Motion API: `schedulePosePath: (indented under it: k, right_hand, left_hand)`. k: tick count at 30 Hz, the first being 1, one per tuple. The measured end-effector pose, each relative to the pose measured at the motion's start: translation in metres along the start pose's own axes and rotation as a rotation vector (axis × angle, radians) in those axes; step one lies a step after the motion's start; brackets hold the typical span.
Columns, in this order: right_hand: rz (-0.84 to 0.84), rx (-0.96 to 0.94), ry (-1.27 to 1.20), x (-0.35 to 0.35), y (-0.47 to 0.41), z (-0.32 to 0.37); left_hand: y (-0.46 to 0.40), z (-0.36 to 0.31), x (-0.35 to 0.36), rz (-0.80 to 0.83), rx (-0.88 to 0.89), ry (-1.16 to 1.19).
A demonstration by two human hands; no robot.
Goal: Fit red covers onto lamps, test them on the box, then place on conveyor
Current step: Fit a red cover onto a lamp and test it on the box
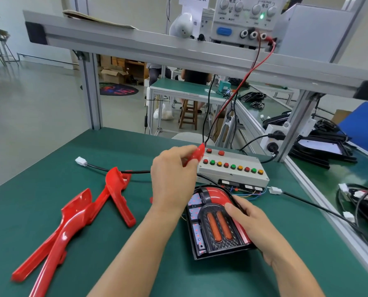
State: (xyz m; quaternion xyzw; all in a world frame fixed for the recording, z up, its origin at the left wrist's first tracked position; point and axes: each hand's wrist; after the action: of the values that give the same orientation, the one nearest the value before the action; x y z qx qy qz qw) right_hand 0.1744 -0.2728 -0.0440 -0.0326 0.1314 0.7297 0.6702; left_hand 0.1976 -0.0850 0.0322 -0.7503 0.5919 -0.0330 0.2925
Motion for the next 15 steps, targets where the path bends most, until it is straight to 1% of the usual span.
schedulePosePath:
  k: [4,7,9,11,13,15]
  right_hand:
    - [-0.115,-0.044,0.08,0.0,0.002,0.003]
    - [-0.19,-0.144,0.093,0.001,0.004,0.006]
    - [-0.222,-0.223,0.112,0.003,0.006,0.008]
    - [-0.237,-0.313,0.187,0.006,0.009,0.011]
    - [-0.252,-0.389,0.256,0.008,0.011,0.013]
    - [-0.269,-0.457,0.3,0.008,0.013,0.013]
  left_hand:
    - [-0.005,-0.001,0.004,-0.048,-0.195,0.643]
    - [-0.01,0.012,0.005,-0.13,-0.452,0.977]
    - [-0.012,0.022,0.006,-0.123,-0.57,1.136]
    - [-0.012,0.031,0.008,-0.113,-0.652,1.243]
    - [-0.012,0.037,0.012,-0.115,-0.705,1.307]
    - [-0.011,0.04,0.015,-0.104,-0.718,1.327]
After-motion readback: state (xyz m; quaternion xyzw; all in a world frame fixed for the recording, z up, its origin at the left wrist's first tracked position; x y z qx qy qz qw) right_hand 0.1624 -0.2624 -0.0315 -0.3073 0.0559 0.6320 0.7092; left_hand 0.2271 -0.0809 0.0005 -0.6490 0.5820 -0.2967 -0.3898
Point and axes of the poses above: each hand's wrist, its own y-axis away from the middle knuckle, its own x-axis out of the palm, z = x × y, and after that the axes turned 7 degrees about z, right-handed
